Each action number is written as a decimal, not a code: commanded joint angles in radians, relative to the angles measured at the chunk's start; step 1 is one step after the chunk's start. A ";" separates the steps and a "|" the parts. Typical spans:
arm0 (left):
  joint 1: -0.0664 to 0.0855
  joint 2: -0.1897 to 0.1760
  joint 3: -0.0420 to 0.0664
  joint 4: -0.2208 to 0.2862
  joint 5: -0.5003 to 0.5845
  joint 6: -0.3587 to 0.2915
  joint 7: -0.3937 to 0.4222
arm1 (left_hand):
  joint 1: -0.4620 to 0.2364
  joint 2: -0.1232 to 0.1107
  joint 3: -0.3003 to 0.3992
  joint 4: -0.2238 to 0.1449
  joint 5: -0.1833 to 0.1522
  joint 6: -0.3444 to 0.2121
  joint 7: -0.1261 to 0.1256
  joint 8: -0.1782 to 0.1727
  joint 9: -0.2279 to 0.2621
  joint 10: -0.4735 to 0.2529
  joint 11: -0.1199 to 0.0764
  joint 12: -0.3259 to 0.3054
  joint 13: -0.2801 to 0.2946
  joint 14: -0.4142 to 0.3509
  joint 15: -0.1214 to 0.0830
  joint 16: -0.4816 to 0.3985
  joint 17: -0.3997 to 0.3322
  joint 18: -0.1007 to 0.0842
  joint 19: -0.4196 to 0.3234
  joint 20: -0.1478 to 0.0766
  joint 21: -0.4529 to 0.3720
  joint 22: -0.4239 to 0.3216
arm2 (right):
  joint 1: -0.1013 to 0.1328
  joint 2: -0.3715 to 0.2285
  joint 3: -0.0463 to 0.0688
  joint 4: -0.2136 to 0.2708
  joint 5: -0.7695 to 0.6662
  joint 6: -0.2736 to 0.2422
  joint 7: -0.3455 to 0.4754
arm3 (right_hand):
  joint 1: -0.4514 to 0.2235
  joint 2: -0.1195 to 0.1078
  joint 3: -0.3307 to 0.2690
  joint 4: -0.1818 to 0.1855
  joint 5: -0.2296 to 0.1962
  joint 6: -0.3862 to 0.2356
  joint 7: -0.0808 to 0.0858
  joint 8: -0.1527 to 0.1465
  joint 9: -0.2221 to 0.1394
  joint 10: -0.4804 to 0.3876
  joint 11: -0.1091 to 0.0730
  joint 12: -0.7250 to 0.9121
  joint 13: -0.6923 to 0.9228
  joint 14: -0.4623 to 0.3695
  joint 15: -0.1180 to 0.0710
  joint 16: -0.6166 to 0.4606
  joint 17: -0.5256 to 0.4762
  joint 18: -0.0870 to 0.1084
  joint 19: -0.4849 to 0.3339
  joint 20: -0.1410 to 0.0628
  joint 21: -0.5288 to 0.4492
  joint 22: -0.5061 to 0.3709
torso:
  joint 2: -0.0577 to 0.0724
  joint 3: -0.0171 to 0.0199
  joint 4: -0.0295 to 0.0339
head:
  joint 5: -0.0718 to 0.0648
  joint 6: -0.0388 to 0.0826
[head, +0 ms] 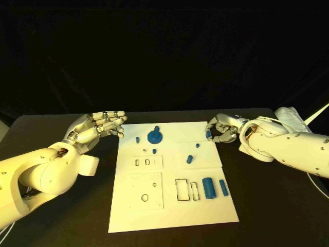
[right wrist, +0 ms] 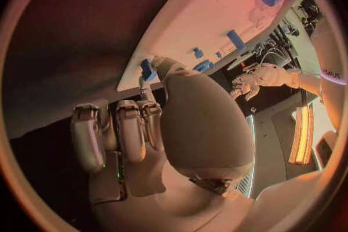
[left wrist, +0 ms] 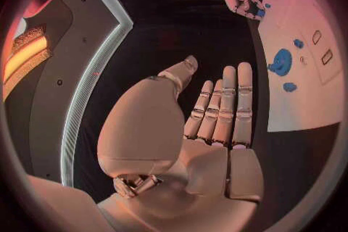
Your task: Assemble the parts on the task board
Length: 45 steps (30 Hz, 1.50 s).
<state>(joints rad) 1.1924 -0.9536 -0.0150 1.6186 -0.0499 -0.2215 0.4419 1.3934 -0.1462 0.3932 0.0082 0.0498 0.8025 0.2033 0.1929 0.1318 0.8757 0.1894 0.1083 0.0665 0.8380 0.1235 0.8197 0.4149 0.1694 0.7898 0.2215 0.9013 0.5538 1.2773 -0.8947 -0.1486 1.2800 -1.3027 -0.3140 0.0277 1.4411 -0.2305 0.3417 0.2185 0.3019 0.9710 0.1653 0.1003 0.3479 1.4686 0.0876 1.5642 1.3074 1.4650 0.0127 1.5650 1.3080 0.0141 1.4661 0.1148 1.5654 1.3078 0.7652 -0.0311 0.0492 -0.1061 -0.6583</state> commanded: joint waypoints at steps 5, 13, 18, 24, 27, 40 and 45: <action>0.000 0.001 0.000 0.001 -0.004 0.010 0.004 | 0.004 0.006 0.001 -0.002 0.001 0.004 0.014 0.006 0.001 -0.010 0.000 0.003 0.000 -0.006 0.001 0.005 -0.001 0.014 -0.007 -0.002 0.003 0.001 | -0.001 0.000 -0.001 -0.001 -0.020 -0.014 -0.007 | -0.006 0.009 0.010 -0.002 -0.007 0.008 -0.002 0.005 0.001 0.102 -0.008 0.007 0.263 0.106 -0.006 0.006 0.263 -0.014 0.105 -0.002 0.005 0.263 | 0.001 0.0006 -0.0003 | 0.001 0.000; 0.000 0.001 0.000 0.001 -0.004 0.009 0.003 | 0.003 0.007 0.003 -0.003 0.001 0.004 0.015 0.006 0.001 -0.011 0.000 0.005 -0.001 -0.006 0.002 0.006 -0.003 0.014 -0.009 -0.002 0.006 0.002 | -0.001 0.000 -0.001 0.002 -0.021 -0.041 -0.009 | -0.015 0.023 0.049 -0.015 -0.008 0.069 -0.027 0.046 0.010 0.102 -0.029 0.007 0.263 0.106 -0.023 0.006 0.263 -0.014 0.105 -0.017 0.005 0.263 | 0.000 0.0004 0.0007 | 0.000 -0.002; 0.000 0.001 0.000 0.001 -0.004 0.009 0.002 | 0.003 0.007 0.003 -0.003 0.001 0.004 0.015 0.006 0.001 -0.011 0.000 0.005 -0.001 -0.006 0.002 0.006 -0.003 0.014 -0.009 -0.002 0.006 0.002 | -0.001 0.001 -0.001 0.005 -0.009 -0.059 -0.011 | -0.027 0.035 0.070 -0.032 -0.006 0.115 -0.054 0.091 0.029 0.102 -0.053 0.007 0.263 0.106 -0.043 0.006 0.263 -0.014 0.105 -0.035 0.005 0.263 | 0.001 0.0000 -0.0007 | 0.000 -0.002; 0.000 0.000 0.000 0.001 -0.004 0.009 0.001 | 0.003 0.007 0.003 -0.003 0.001 0.004 0.015 0.006 0.001 -0.011 0.000 0.005 -0.001 -0.006 0.002 0.006 -0.003 0.014 -0.009 -0.002 0.006 0.002 | -0.001 0.002 0.000 0.015 0.022 -0.102 -0.041 | -0.035 0.038 0.077 -0.040 -0.004 0.125 -0.063 0.109 0.037 0.102 -0.061 0.007 0.263 0.106 -0.051 0.006 0.263 -0.014 0.105 -0.042 0.005 0.263 | 0.000 -0.0001 0.0004 | -0.001 -0.003; 0.000 -0.001 0.000 0.001 -0.004 0.009 0.000 | 0.003 0.007 0.003 -0.003 0.001 0.004 0.015 0.006 0.001 -0.011 0.000 0.005 -0.001 -0.006 0.002 0.006 -0.003 0.014 -0.009 -0.002 0.006 0.002 | -0.001 0.002 0.000 0.024 0.032 -0.131 -0.065 | -0.035 0.038 0.079 -0.042 -0.003 0.126 -0.064 0.111 0.038 0.102 -0.062 0.007 0.263 0.106 -0.052 0.006 0.263 -0.014 0.105 -0.043 0.005 0.263 | 0.000 -0.0005 0.0006 | -0.001 -0.002; 0.000 0.000 0.000 -0.003 -0.005 0.007 -0.004 | 0.002 0.008 0.005 -0.003 0.001 0.004 0.014 0.006 0.001 -0.011 0.000 0.006 -0.001 -0.006 0.002 0.006 -0.004 0.014 -0.010 -0.002 0.008 0.003 | 0.037 0.005 0.003 0.168 0.078 -0.222 -0.212 | -0.066 0.031 0.091 -0.048 0.041 0.104 -0.062 0.123 0.045 0.102 -0.063 0.007 0.263 0.106 -0.053 0.006 0.263 -0.014 0.105 -0.048 0.005 0.263 | -0.004 -0.0014 -0.0016 | 0.001 0.002; 0.000 0.003 -0.001 -0.005 -0.007 0.006 -0.011 | -0.007 0.006 0.003 0.001 0.001 0.004 0.012 0.007 0.001 -0.010 0.001 0.009 0.000 -0.004 0.002 0.008 -0.005 0.014 -0.011 -0.001 0.010 0.004 | 0.038 0.040 0.003 0.247 0.080 -0.230 -0.281 | -0.076 0.032 0.092 -0.044 0.042 0.101 -0.062 0.126 0.046 0.102 -0.062 0.007 0.263 0.106 -0.053 0.006 0.263 -0.014 0.105 -0.048 0.005 0.263 | -0.006 -0.0007 -0.0005 | 0.010 0.000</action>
<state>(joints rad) 1.1923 -0.9535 -0.0163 1.6128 -0.0513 -0.2222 0.4334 1.3932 -0.1460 0.3932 0.0082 0.0498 0.8025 0.2033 0.1929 0.1318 0.8684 0.1894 0.1136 0.0665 0.8380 0.1235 0.8247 0.4110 0.1693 0.7862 0.2179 0.9059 0.5560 1.3163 -0.8590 -0.1458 1.5135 -1.2335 -0.5158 -0.1768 1.3785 -0.1998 0.4312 0.1722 0.3412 1.0682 0.1136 0.1961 0.3653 1.4667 0.0322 1.5642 1.3081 1.4668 -0.0324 1.5650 1.3075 0.0141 1.4663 0.0750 1.5654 1.3079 0.7607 -0.0323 0.0479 -0.1001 -0.6568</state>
